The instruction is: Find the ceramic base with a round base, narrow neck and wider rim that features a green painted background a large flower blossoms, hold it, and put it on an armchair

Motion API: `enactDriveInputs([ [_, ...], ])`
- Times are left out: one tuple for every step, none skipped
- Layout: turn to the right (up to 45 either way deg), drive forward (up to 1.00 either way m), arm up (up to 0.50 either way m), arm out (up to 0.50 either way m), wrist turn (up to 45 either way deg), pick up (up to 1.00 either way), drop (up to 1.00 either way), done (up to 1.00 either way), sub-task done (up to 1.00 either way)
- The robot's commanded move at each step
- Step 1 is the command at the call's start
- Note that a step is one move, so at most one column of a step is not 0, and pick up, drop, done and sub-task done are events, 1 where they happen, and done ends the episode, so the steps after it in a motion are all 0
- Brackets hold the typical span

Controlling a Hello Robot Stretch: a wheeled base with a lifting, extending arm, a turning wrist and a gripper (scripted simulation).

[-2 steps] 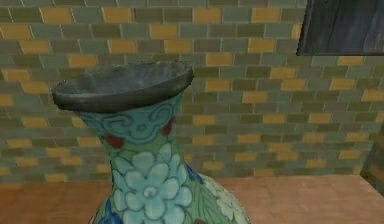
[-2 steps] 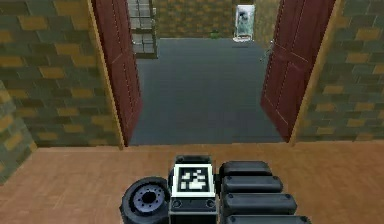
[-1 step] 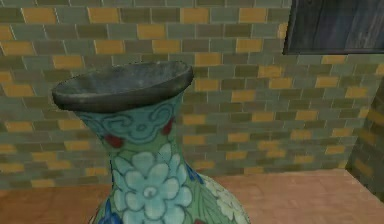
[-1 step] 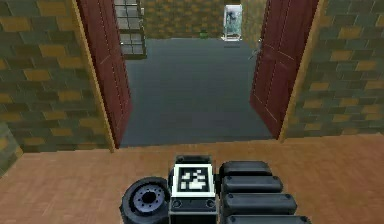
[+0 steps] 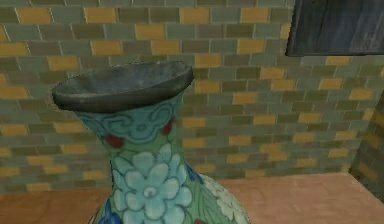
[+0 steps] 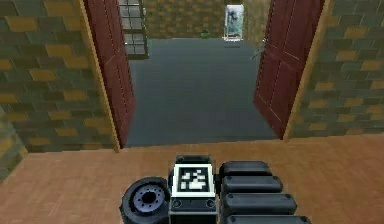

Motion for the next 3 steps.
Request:
enactDriveInputs([
  [-45.0,0.00,0.00,0.00,0.0,0.00,0.00,0.00,0.00],
  [-33.0,0.00,0.00,0.00,0.0,0.00,0.00,0.00,0.00],
  [-3.0,0.00,0.00,0.00,0.0,0.00,0.00,0.00,0.00],
])
